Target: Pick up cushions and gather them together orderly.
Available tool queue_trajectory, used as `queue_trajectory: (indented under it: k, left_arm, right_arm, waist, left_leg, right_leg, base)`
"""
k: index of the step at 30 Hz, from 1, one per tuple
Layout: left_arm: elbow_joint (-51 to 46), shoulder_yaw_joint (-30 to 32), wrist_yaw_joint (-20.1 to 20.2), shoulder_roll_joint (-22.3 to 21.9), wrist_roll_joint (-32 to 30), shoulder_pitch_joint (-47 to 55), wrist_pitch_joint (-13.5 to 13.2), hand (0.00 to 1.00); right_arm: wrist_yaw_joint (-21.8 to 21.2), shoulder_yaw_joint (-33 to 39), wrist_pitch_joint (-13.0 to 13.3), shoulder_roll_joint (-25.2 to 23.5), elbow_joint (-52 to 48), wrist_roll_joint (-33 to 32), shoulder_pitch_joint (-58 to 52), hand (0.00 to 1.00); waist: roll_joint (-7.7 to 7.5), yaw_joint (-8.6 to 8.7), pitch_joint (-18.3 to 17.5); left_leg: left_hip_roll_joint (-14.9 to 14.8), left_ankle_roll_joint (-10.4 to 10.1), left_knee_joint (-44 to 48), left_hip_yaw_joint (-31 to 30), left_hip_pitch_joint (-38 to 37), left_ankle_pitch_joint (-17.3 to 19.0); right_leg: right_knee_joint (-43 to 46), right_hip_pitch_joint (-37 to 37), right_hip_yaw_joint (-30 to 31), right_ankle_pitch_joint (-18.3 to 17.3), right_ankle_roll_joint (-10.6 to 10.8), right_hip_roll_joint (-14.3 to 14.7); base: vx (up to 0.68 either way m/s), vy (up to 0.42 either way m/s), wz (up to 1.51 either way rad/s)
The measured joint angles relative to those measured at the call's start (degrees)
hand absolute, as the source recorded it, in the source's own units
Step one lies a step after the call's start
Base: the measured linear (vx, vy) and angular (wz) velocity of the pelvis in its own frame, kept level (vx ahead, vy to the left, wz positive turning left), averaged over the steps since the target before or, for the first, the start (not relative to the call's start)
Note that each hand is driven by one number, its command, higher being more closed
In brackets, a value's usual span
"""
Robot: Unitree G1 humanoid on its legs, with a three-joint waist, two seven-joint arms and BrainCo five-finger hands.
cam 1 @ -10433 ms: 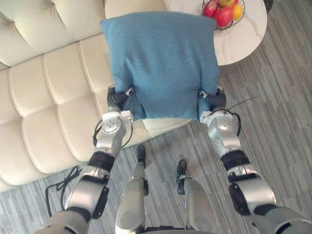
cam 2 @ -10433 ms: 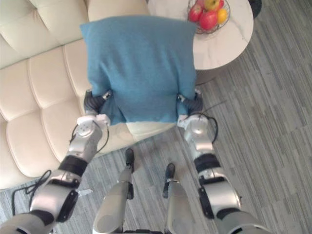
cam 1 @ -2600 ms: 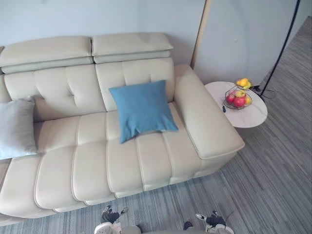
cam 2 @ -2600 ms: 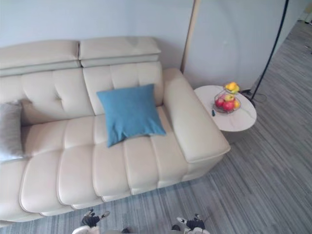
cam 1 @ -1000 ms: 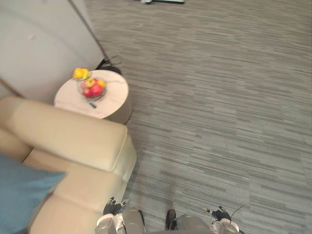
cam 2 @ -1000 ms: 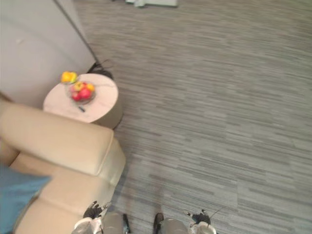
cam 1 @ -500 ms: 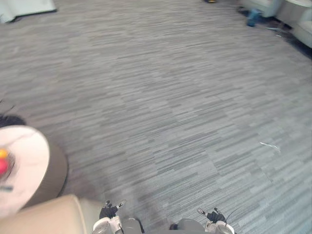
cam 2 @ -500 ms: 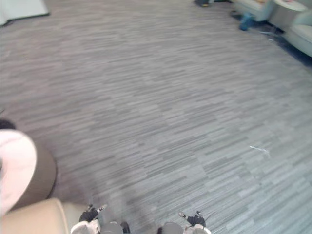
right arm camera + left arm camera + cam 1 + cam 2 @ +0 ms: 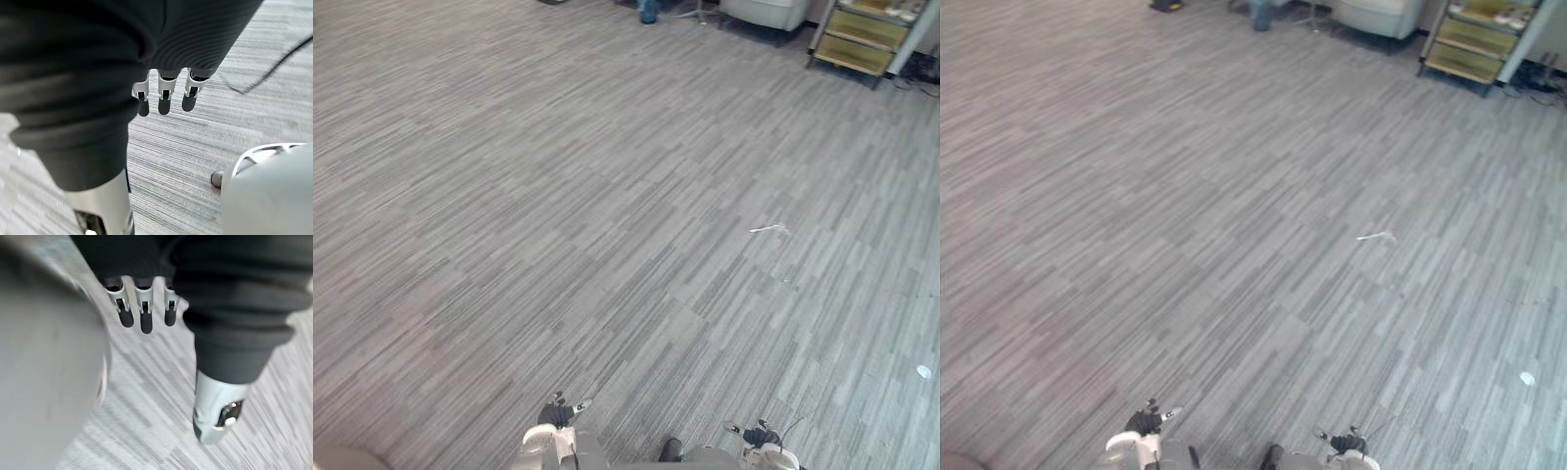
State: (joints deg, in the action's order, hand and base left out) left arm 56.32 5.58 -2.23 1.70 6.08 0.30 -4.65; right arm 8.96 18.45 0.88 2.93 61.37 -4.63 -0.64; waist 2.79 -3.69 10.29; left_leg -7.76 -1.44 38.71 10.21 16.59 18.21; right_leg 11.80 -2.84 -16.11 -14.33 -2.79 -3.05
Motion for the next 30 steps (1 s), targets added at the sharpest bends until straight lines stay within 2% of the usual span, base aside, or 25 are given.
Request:
queue_trajectory:
  k: [2,3,4,5,6,8,9,10,12,13,14,16,18,19,20,21,22,23,24,25,26,27,28,29,30]
  left_arm:
    - [0.0,-0.1,-0.1,-0.1,-0.4,0.2,0.0,0.0]
    - [0.4,-0.4,-0.1,0.1,-0.4,1.7,0.0,0.0]
    - [0.4,-0.5,-0.2,0.6,-0.6,1.8,0.0,0.0]
    - [0.4,-0.4,-0.2,1.0,-1.1,1.4,0.1,0.0]
    - [0.4,-0.4,-0.1,1.3,-1.5,1.3,0.0,0.0]
    - [1.2,-0.5,-0.2,1.6,-1.6,1.1,0.1,0.0]
    - [1.4,-0.5,-0.1,1.7,-1.6,1.2,0.2,0.0]
    - [1.7,-0.9,-0.2,1.8,-1.6,1.1,0.5,0.0]
    - [1.7,-2.6,-0.2,2.0,-1.6,1.2,0.5,0.0]
    - [1.8,-3.4,-0.2,1.9,-1.6,1.1,0.5,0.0]
    - [1.7,-3.4,-0.2,1.9,-1.6,0.8,0.5,0.0]
    - [1.8,-3.3,-0.3,2.2,-1.6,0.3,0.4,0.0]
    - [1.8,-3.3,-0.3,2.1,-1.6,-0.6,0.4,0.0]
    - [2.0,-3.3,-0.3,2.1,-1.6,-0.8,0.4,0.0]
    - [2.2,-3.3,-0.3,2.6,-1.6,-0.4,0.4,0.0]
    - [3.0,-3.1,-0.3,2.1,-1.6,-0.3,0.4,0.0]
    - [3.5,-2.8,-0.4,1.1,-1.6,-0.3,0.4,0.0]
    - [4.0,-2.5,-0.3,0.9,-1.9,-0.7,0.4,0.0]
    - [3.9,-1.8,-0.3,0.2,-2.2,-1.1,0.3,0.0]
    - [3.9,-1.3,-0.3,0.1,-2.2,-1.1,0.3,0.0]
    - [3.7,0.6,-0.3,-0.5,-2.1,-0.6,0.4,0.0]
    - [3.0,1.6,-0.3,-0.8,-2.0,-0.5,0.4,0.0]
    - [2.6,1.8,-0.2,-0.9,-2.0,-0.3,0.4,0.0]
    - [-0.1,2.0,-0.2,-0.5,-1.9,-0.2,0.1,0.0]
    - [-1.0,1.8,-0.2,-0.3,-1.6,0.0,-0.1,0.0]
  right_arm:
    - [0.1,0.7,0.1,0.0,-0.2,0.0,-0.1,0.0]
    - [0.2,1.1,0.1,0.4,0.1,0.0,-0.4,0.0]
    - [0.3,1.1,0.1,-0.1,0.1,0.0,-0.6,0.0]
    - [0.5,1.6,-0.1,-0.9,0.1,0.1,-1.2,0.0]
    - [0.4,1.7,-0.2,-1.3,-0.1,0.2,-1.5,0.0]
    - [0.1,1.9,-0.1,-1.7,-0.8,0.3,-2.2,0.0]
    - [0.1,1.9,-0.1,-1.7,-0.8,0.3,-2.1,0.0]
    - [-0.1,1.7,-0.1,-1.7,-1.9,0.4,-2.0,0.0]
    - [-0.3,1.6,0.2,-1.4,-2.2,1.3,-1.2,0.0]
    - [-0.5,1.2,0.2,-0.8,-2.0,1.4,-0.3,0.0]
    - [-0.6,0.3,0.3,-0.4,-2.0,1.7,0.4,0.0]
    - [-0.7,-0.9,0.5,-0.2,-2.0,2.2,1.4,0.0]
    - [-0.9,-1.0,0.9,0.2,-2.1,2.1,2.6,0.0]
    - [-1.1,-1.4,0.8,0.4,-2.0,2.2,3.5,0.0]
    - [-1.2,-1.8,0.8,0.4,-1.8,2.1,2.9,0.0]
    - [-1.2,-1.4,0.9,1.0,-1.9,1.9,2.8,0.0]
    - [-1.1,-1.4,1.0,2.3,-1.9,2.2,3.9,0.0]
    - [-1.2,-1.4,1.1,2.5,-2.0,2.3,4.6,0.0]
    - [-1.2,-0.9,1.4,2.5,-1.9,2.3,4.8,0.0]
    - [-1.2,-0.8,1.4,2.5,-2.0,2.3,4.8,0.0]
    - [-1.0,-0.9,1.1,1.3,-2.1,1.9,4.2,0.0]
    - [-0.9,-1.4,1.1,0.2,-2.1,1.9,3.9,0.0]
    - [-0.9,-1.7,1.1,0.2,-2.1,1.8,3.7,0.0]
    - [-0.8,-1.8,1.2,-0.3,-2.1,0.7,3.5,0.0]
    - [-0.7,-2.1,1.2,-0.5,-2.0,0.0,3.5,0.0]
  waist:
    - [0.44,-0.15,-0.1]
    - [0.59,-1.12,-0.9]
    - [0.2,-1.13,-1.8]
    - [-1.76,-0.76,-2.6]
    - [-2.49,-0.94,-2.9]
    - [-3.03,-1.4,-3.0]
    - [-3.02,-1.4,-2.9]
    - [-3.0,-1.13,-2.6]
    - [-2.47,-0.42,-2.1]
    - [-1.38,0.27,-1.4]
    - [-1.08,0.57,-1.2]
    - [-1.18,0.75,-1.1]
    - [-0.9,1.46,-0.7]
    - [-1.34,1.99,0.1]
    - [-2.61,2.02,0.4]
    - [-2.28,2.63,0.6]
    - [0.1,2.62,0.7]
    - [0.46,3.21,0.7]
    - [1.57,3.05,1.1]
    - [1.81,3.08,1.2]
    - [2.44,2.86,1.6]
    - [2.45,2.61,2.7]
    - [2.38,2.26,2.9]
    - [1.28,0.78,3.5]
    - [0.79,0.19,3.5]
  left_leg:
    - [2.2,-2.5,-10.6,-3.4,0.5,-2.7]
    - [3.2,-2.1,-14.8,-4.9,-0.3,-8.9]
    - [4.0,-1.3,-14.6,-4.2,-0.6,-7.5]
    - [5.5,-0.3,-14.1,-2.6,-0.5,-5.1]
    - [6.0,0.1,-13.9,-1.6,-0.7,-4.2]
    - [6.3,1.7,-14.1,1.7,-3.9,-2.2]
    - [6.4,2.3,-14.6,2.3,-5.2,-1.9]
    - [6.4,2.9,-16.3,3.5,-9.2,-1.1]
    - [6.2,3.0,-19.7,3.5,-15.2,-1.0]
    - [5.2,3.0,-23.1,4.0,-19.8,-1.0]
    - [4.2,2.9,-25.8,4.8,-23.0,-1.1]
    - [3.1,2.9,-28.1,5.6,-25.5,-1.1]
    - [2.2,2.9,-30.1,5.6,-27.3,-1.1]
    - [1.9,0.9,-31.0,5.4,-29.6,-1.5]
    - [2.8,-1.6,-31.3,4.0,-31.8,-1.5]
    - [2.3,-2.5,-31.4,3.0,-33.3,-1.0]
    - [0.2,-3.5,-30.9,2.4,-34.0,-1.1]
    - [-0.5,-5.9,-28.4,1.4,-32.7,-2.6]
    - [-2.7,-7.5,-18.2,-1.2,-28.9,-5.8]
    - [-3.3,-6.9,-14.4,-2.0,-27.6,-7.2]
    - [-5.5,-5.0,0.6,-4.7,-21.9,-14.1]
    - [-7.4,-3.7,13.8,-5.0,-17.2,-12.1]
    - [-7.8,-3.3,17.3,-4.8,-15.5,-10.8]
    - [-7.3,-3.0,24.5,-3.2,-9.0,-7.2]
    - [-6.6,-2.5,24.2,-1.8,-5.0,-5.7]
  right_leg:
    - [0.0,-0.2,2.8,-0.8,1.3,-0.5]
    - [-0.3,-0.7,7.3,-1.6,3.1,-0.3]
    - [-0.8,-0.9,8.8,-1.7,3.7,-1.0]
    - [-0.3,-0.8,10.2,-2.3,5.5,-3.1]
    - [1.3,0.1,11.0,-2.6,6.2,-4.0]
    - [12.8,4.7,13.6,-2.8,7.9,-5.5]
    - [16.8,6.0,13.6,-2.3,10.0,-6.0]
    - [28.3,10.3,13.2,-0.5,13.5,-7.3]
    - [38.6,14.1,8.2,-1.4,11.7,-8.6]
    - [40.3,16.1,2.7,-3.0,8.1,-9.2]
    - [38.2,18.2,-2.5,-4.3,5.6,-9.4]
    - [30.4,22.6,-7.1,-3.8,4.5,-8.5]
    - [20.4,27.0,-7.3,0.6,3.7,-6.2]
    - [8.7,27.7,-6.1,8.4,3.2,-3.7]
    - [2.5,27.4,-4.9,16.8,0.4,-3.2]
    - [4.6,27.6,-3.8,20.1,-2.8,-2.8]
    - [8.6,28.2,-4.9,18.2,-3.1,-1.8]
    - [11.5,29.1,-4.8,14.2,-3.3,-1.7]
    - [13.1,28.0,-5.1,10.2,-4.1,0.2]
    - [12.8,27.1,-5.1,9.4,-4.3,0.8]
    - [10.3,22.2,-4.8,7.5,-4.6,3.2]
    - [7.6,16.6,-4.1,6.2,-5.2,5.2]
    - [7.0,14.8,-3.9,5.7,-5.5,5.7]
    - [4.4,8.5,-2.5,3.2,-5.8,6.3]
    - [2.2,5.3,-1.6,2.4,-5.6,6.4]
  base:
    - [0.26,0.207,-1.05]
    - [0.36,0.233,-1.14]
    - [0.51,0.256,-1.08]
    - [0.49,0.184,-0.41]
    - [0.48,0.177,-0.44]
    - [0.42,0.153,-0.62]
    - [0.45,0.14,-0.67]
    - [0.55,0.088,-0.47]
    - [0.51,0.033,-0.34]
    - [0.36,-0.019,-0.28]
    - [0.55,-0.048,-0.3]
    - [0.51,-0.116,-0.19]
    - [0.5,-0.176,-0.02]
    - [0.58,-0.258,0.1]
    - [0.61,-0.284,0.19]
    - [0.5,-0.224,-0.01]
    - [0.46,-0.192,-0.02]
    - [0.56,-0.274,-0.24]
    - [0.56,-0.313,-0.11]
    - [0.71,-0.393,-0.29]
    - [0.7,-0.318,-0.26]
    - [0.69,-0.288,-0.26]
    - [0.63,-0.201,-0.27]
    - [0.5,-0.157,-0.24]
    - [0.48,-0.144,-0.21]
